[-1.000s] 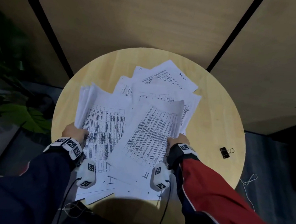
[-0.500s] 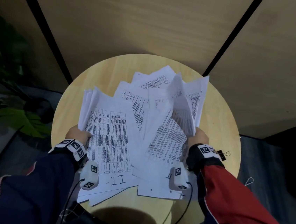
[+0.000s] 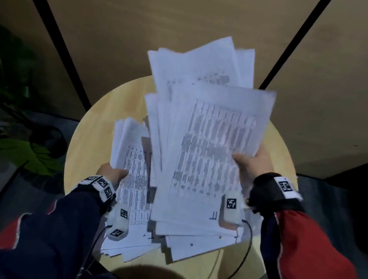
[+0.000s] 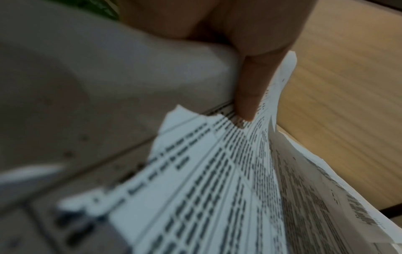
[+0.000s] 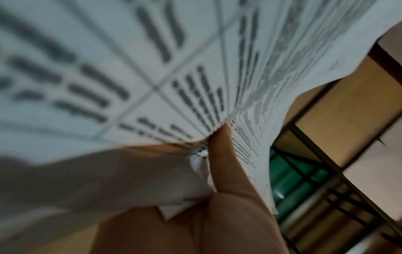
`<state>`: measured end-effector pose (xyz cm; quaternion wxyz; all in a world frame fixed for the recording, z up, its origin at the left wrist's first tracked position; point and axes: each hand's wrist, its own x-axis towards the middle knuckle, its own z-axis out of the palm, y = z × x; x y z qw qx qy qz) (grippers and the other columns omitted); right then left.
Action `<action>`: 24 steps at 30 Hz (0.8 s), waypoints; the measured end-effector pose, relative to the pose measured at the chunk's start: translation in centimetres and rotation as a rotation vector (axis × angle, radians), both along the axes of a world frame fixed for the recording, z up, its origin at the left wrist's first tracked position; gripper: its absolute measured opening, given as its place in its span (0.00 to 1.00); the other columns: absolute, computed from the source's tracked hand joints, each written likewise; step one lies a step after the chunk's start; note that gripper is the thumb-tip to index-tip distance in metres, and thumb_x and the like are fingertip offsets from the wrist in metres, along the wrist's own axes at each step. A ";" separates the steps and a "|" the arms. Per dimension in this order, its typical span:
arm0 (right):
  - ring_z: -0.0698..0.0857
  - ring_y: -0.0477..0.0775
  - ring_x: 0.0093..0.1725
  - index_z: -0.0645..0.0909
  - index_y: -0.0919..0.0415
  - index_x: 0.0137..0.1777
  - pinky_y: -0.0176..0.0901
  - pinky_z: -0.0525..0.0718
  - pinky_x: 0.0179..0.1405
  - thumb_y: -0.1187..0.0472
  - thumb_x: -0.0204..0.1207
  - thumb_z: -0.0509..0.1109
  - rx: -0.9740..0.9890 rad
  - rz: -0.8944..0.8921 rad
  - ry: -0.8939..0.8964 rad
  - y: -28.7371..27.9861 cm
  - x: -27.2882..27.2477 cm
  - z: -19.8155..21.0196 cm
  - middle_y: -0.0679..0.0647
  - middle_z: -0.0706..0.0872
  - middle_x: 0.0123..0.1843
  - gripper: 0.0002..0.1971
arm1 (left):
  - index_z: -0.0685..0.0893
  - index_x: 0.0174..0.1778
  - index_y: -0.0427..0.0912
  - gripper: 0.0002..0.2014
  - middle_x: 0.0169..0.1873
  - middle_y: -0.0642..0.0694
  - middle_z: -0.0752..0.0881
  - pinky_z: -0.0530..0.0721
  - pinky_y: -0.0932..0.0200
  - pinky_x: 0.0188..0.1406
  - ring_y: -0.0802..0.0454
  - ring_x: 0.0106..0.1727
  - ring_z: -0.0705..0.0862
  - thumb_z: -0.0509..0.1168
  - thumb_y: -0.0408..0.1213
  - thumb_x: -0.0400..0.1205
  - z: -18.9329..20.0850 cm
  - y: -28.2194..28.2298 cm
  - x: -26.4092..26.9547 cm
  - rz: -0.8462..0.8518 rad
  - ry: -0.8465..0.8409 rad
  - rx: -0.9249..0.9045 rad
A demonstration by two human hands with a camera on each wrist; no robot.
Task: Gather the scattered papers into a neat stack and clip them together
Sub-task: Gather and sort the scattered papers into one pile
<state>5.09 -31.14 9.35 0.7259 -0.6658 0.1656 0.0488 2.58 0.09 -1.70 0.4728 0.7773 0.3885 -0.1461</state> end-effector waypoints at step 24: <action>0.65 0.63 0.77 0.56 0.50 0.80 0.56 0.70 0.71 0.53 0.67 0.76 -0.690 0.379 0.355 7.1 -1.0 -12.7 0.60 0.62 0.79 0.43 | 0.80 0.60 0.32 0.23 0.52 0.38 0.84 0.76 0.41 0.65 0.35 0.60 0.82 0.72 0.22 0.68 -2.3 1.5 0.7 0.020 -0.182 -0.261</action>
